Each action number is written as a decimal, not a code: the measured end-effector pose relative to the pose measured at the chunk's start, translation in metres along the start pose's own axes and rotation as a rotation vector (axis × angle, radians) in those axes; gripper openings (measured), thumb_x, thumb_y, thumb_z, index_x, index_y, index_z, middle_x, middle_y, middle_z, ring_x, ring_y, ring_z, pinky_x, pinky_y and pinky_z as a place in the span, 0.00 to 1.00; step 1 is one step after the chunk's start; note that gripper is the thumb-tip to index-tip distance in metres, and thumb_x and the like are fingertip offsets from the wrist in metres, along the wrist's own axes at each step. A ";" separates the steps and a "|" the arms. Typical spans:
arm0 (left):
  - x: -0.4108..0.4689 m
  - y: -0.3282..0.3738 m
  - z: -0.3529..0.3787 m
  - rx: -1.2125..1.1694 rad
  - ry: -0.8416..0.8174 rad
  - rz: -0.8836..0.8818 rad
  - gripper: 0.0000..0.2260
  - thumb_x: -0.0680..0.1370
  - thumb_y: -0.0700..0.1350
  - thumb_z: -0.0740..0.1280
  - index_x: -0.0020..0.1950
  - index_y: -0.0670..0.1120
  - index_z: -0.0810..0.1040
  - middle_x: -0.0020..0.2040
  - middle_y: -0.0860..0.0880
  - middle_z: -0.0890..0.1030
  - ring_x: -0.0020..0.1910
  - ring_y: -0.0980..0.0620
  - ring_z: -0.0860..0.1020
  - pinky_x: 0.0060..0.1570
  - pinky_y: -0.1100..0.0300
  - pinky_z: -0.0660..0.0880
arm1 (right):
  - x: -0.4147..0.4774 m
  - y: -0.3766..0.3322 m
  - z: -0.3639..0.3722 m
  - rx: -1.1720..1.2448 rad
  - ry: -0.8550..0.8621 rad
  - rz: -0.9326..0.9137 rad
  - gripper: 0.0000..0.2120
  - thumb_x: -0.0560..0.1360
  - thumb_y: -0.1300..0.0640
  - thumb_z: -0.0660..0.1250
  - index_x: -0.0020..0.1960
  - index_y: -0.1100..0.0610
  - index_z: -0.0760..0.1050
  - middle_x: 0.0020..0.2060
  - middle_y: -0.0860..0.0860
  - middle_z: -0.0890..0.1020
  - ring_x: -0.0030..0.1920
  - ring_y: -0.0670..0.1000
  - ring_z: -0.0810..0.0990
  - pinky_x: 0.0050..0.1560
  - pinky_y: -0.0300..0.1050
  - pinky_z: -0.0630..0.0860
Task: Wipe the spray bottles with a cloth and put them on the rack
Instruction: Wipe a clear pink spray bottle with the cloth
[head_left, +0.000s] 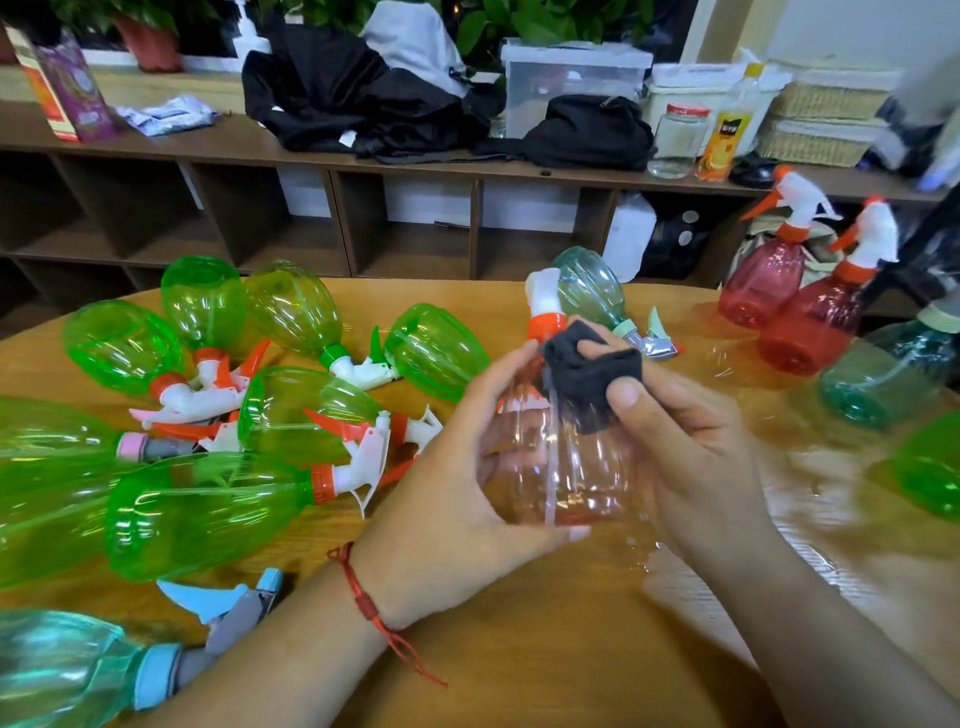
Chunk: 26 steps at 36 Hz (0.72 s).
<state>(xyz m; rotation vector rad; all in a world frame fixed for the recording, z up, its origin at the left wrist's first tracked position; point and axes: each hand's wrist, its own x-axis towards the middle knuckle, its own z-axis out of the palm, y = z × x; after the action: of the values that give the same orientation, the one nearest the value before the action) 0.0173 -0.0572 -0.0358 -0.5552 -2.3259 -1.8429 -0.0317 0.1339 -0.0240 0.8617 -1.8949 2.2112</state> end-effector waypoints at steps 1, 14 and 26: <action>0.000 0.000 0.001 0.020 -0.005 0.009 0.54 0.67 0.38 0.86 0.83 0.62 0.59 0.77 0.66 0.69 0.74 0.55 0.75 0.67 0.54 0.80 | 0.000 0.000 0.000 0.027 0.003 0.027 0.16 0.82 0.55 0.66 0.67 0.54 0.84 0.69 0.56 0.82 0.71 0.61 0.79 0.69 0.68 0.75; 0.000 0.002 0.005 0.395 0.087 0.082 0.50 0.69 0.53 0.85 0.84 0.59 0.59 0.74 0.62 0.68 0.72 0.61 0.73 0.66 0.66 0.75 | 0.000 0.001 0.002 -0.091 0.001 0.030 0.14 0.81 0.64 0.67 0.64 0.60 0.83 0.66 0.52 0.84 0.69 0.53 0.81 0.67 0.46 0.78; 0.007 -0.007 -0.015 0.067 0.174 -0.059 0.52 0.65 0.48 0.88 0.82 0.61 0.64 0.76 0.59 0.74 0.68 0.53 0.79 0.64 0.50 0.81 | -0.007 -0.004 0.003 -0.280 -0.206 -0.163 0.09 0.76 0.66 0.71 0.53 0.60 0.86 0.60 0.54 0.87 0.74 0.59 0.76 0.75 0.60 0.71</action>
<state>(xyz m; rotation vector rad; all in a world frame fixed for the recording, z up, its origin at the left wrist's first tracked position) 0.0063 -0.0715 -0.0364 -0.3084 -2.3016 -1.7524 -0.0231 0.1339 -0.0231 1.1798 -2.0717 1.7704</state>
